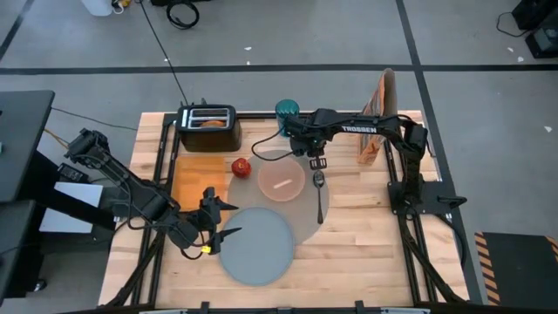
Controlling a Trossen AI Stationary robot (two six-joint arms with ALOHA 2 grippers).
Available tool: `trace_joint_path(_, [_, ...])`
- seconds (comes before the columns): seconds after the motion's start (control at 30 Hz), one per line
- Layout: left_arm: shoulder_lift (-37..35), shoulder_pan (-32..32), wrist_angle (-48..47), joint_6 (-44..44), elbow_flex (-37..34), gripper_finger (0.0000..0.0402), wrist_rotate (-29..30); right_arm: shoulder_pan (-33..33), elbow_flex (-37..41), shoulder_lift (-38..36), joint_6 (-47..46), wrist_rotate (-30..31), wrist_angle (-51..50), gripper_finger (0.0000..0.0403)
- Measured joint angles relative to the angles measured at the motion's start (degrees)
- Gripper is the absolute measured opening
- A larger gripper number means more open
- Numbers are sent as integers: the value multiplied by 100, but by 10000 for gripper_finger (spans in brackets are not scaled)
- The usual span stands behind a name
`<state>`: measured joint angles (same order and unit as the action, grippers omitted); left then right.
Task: Arrange a breakfast setting
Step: Put the blue cup on the top right of the gray placemat on the table
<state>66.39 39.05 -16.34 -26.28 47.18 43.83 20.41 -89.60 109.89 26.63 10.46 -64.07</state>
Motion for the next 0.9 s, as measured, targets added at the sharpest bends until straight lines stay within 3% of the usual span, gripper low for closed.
trace_joint_path(0.9, [0,0,1,138,0,291,4,-20,-47,-54,-756,-123,-61,75])
